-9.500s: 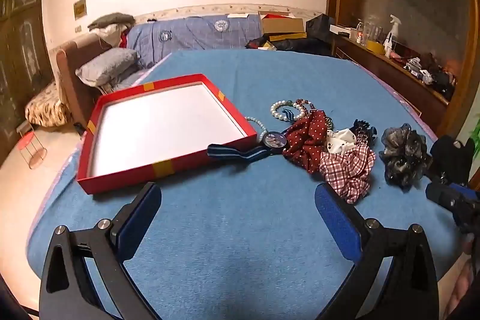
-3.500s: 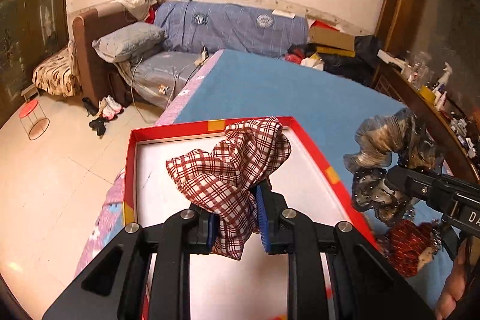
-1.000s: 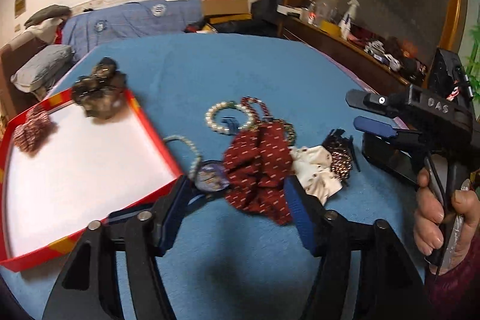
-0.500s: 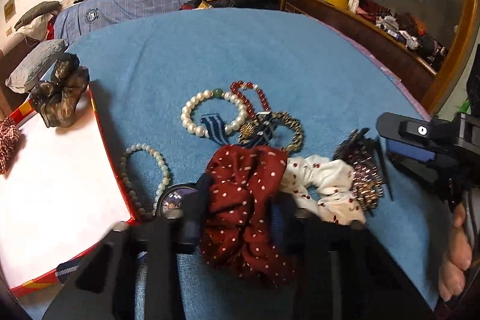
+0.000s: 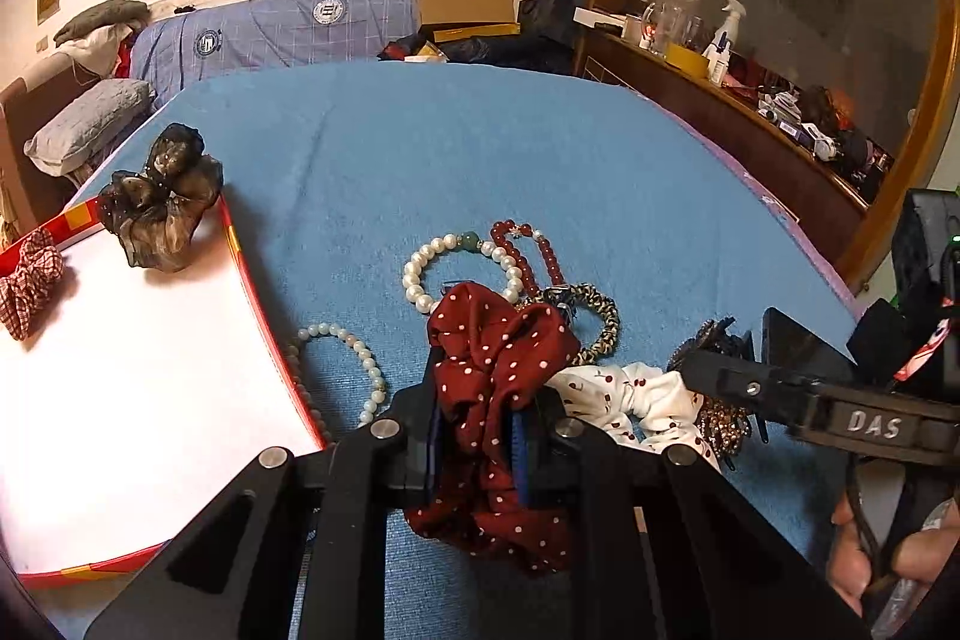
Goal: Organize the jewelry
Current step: 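Grasp the red polka-dot scrunchie with the left tool, then grasp the black hair claw clip with the right tool while the left tool holds the polka-dot scrunchie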
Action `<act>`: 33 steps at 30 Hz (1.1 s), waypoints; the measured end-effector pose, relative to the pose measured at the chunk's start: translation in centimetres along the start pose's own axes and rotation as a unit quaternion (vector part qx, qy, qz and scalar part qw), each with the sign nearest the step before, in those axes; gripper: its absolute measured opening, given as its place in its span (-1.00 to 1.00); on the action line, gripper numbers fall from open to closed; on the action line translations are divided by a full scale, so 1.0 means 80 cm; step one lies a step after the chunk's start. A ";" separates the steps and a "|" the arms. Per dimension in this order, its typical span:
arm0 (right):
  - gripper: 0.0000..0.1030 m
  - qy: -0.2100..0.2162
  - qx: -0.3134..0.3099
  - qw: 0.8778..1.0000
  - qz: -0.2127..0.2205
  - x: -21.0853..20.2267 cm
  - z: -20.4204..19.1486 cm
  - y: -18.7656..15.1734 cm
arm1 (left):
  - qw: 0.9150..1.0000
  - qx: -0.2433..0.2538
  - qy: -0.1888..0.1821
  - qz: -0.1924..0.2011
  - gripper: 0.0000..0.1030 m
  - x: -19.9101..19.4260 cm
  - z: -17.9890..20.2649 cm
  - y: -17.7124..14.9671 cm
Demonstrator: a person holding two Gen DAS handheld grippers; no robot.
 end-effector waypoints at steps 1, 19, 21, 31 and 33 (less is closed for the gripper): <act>0.44 -0.002 -0.003 1.000 0.000 0.001 0.001 -0.001 | 1.000 0.002 0.000 0.001 -0.69 -0.001 0.001 0.000; -0.41 -0.081 -0.063 0.994 0.025 -0.007 0.006 0.000 | 1.000 0.013 0.000 0.005 -0.68 -0.003 0.007 -0.004; -0.45 -0.067 -0.069 0.994 0.048 -0.020 0.000 0.005 | 1.000 0.011 -0.001 0.008 -0.68 -0.005 0.007 -0.003; -0.45 -0.016 -0.156 0.978 0.139 -0.067 -0.059 0.008 | 1.000 0.006 0.001 0.022 -0.68 -0.011 0.004 0.000; -0.45 -0.009 -0.152 0.979 0.133 -0.065 -0.059 0.006 | 1.000 0.007 0.004 0.024 -0.68 -0.013 0.004 0.000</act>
Point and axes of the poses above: each gripper's, at about its wrist camera, not at the fingertips, and x roughly the way its jaws point, z to its right, y to its top, the point moved 6 cm from there along x, roughly the way its jaws point, and after that the axes turned 13 degrees about y, right-handed, at the moved point
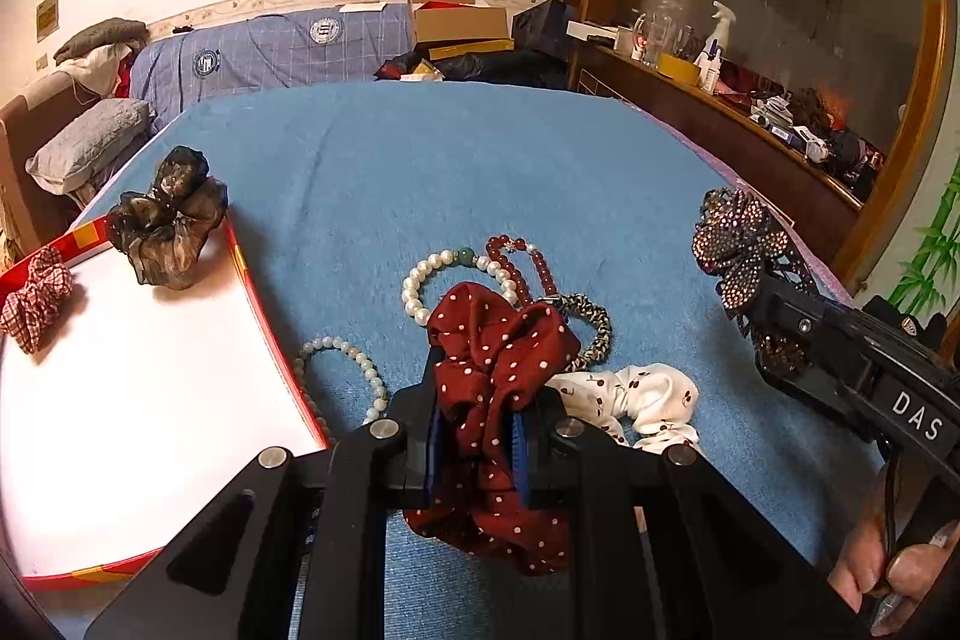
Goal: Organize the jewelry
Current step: 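Grasp the black hair claw clip with the right tool while the left tool holds the polka-dot scrunchie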
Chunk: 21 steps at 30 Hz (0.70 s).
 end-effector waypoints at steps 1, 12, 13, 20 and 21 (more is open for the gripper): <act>-0.45 0.003 0.000 1.000 -0.001 0.000 0.000 0.000 | 1.000 0.001 0.003 0.002 -0.68 -0.001 0.000 0.001; -0.44 0.017 -0.016 1.000 -0.011 0.009 -0.014 -0.002 | 1.000 0.005 0.016 0.016 -0.68 -0.008 -0.002 0.004; -0.44 0.017 -0.017 1.000 -0.012 0.009 -0.015 -0.003 | 1.000 0.005 0.016 0.017 -0.68 -0.008 -0.002 0.003; -0.44 0.023 -0.018 0.999 -0.013 0.010 -0.017 -0.005 | 1.000 0.003 0.016 0.021 -0.68 -0.011 -0.003 0.006; -0.44 0.024 -0.018 0.999 -0.012 0.010 -0.018 -0.004 | 1.000 0.002 0.015 0.021 -0.68 -0.012 -0.004 0.006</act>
Point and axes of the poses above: each gripper's, at about its wrist camera, not at the fingertips, and x roughly the way its jaws point, z to its right, y to its top, the point moved 6 cm from there along x, roughly the way its jaws point, and after that the axes turned 13 degrees about y, right-handed, at the moved point
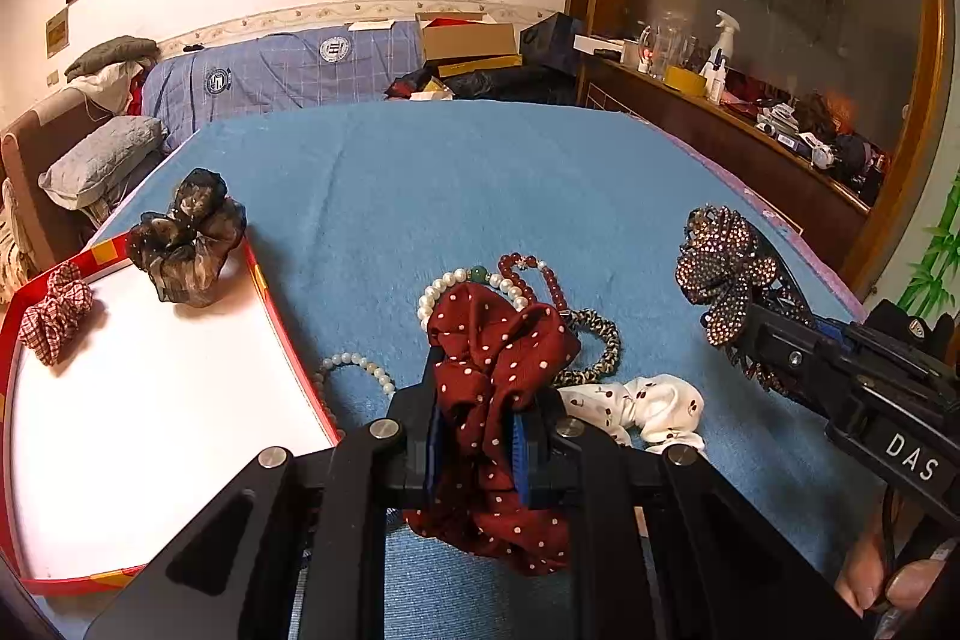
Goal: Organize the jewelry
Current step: 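Grasp the black hair claw clip with the right tool while the left tool holds the polka-dot scrunchie, then carry the polka-dot scrunchie and claw clip over the red box with both tools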
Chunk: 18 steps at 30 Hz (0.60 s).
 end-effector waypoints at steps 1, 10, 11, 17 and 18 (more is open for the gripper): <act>-0.44 0.000 -0.001 1.000 0.001 0.000 -0.001 0.000 | 1.000 -0.001 -0.001 0.001 -0.68 -0.001 -0.001 0.001; -0.44 0.011 0.002 1.000 -0.004 0.008 -0.004 0.000 | 0.999 -0.019 0.012 0.024 -0.68 -0.014 -0.025 0.018; -0.44 0.013 0.003 1.000 -0.005 0.009 -0.005 -0.001 | 0.999 -0.022 0.014 0.026 -0.68 -0.015 -0.030 0.020; -0.44 0.029 0.005 0.999 -0.017 0.018 -0.024 0.001 | 0.997 -0.047 0.037 0.038 -0.68 -0.018 -0.071 0.034; -0.44 0.033 0.003 0.999 -0.019 0.021 -0.030 0.003 | 0.997 -0.053 0.040 0.039 -0.68 -0.018 -0.079 0.034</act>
Point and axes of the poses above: each gripper's, at about its wrist camera, not at the fingertips, and x roughly the way its jaws point, z to its right, y to its top, the point moved 6 cm from there along x, roughly the way its jaws point, and after that the axes turned 13 degrees about y, right-handed, at the moved point
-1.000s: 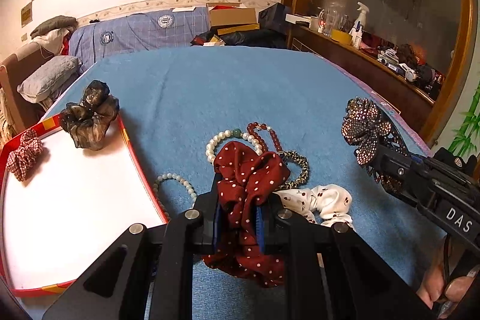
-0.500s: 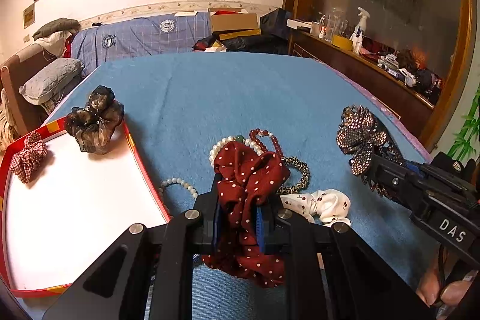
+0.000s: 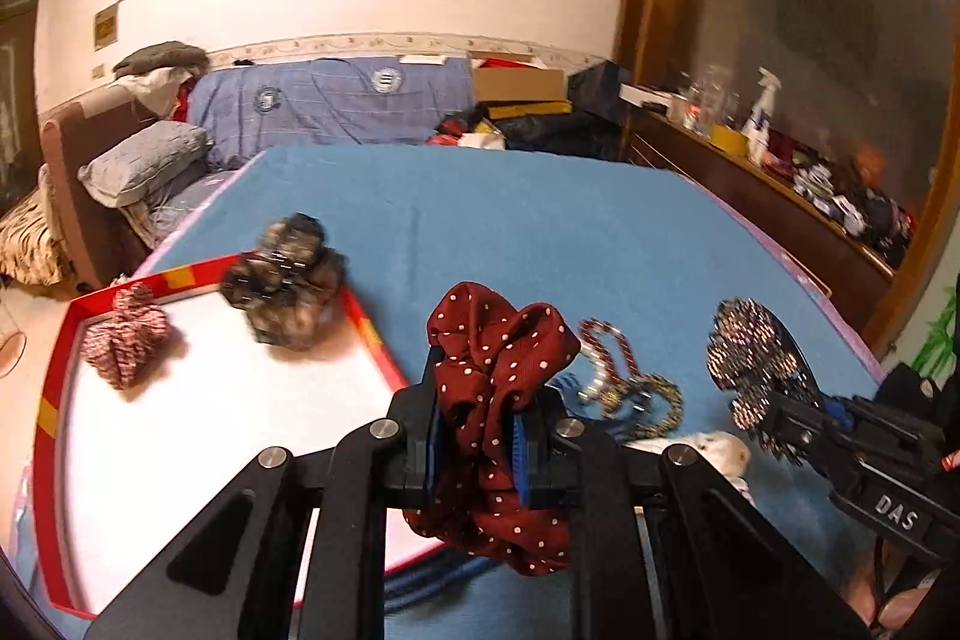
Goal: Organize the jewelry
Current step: 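Carry the polka-dot scrunchie and claw clip over the red box with both tools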
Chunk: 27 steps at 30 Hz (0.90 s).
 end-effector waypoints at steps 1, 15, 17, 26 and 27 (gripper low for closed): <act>-0.44 0.006 -0.003 1.000 -0.004 0.004 -0.007 0.002 | 1.000 -0.007 0.004 0.000 -0.67 0.001 -0.008 0.003; -0.43 0.073 -0.060 0.995 -0.035 0.085 -0.120 0.034 | 0.995 -0.081 0.058 -0.012 -0.67 0.021 -0.118 0.019; -0.43 0.083 -0.059 0.994 -0.043 0.100 -0.129 0.034 | 0.994 -0.090 0.060 -0.017 -0.67 0.025 -0.130 0.019; -0.43 0.112 -0.045 0.990 -0.073 0.161 -0.157 0.036 | 0.988 -0.119 0.091 -0.045 -0.67 0.039 -0.167 0.012; -0.43 0.114 -0.044 0.990 -0.076 0.168 -0.160 0.036 | 0.986 -0.123 0.099 -0.055 -0.67 0.044 -0.172 0.009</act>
Point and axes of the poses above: each gripper's, at about its wrist camera, not at the fingertips, and x roughly the way its jaws point, z to its right, y to its top, the point moved 6 cm from there along x, roughly the way its jaws point, and after that the axes turned 13 degrees about y, right-handed, at the moved point
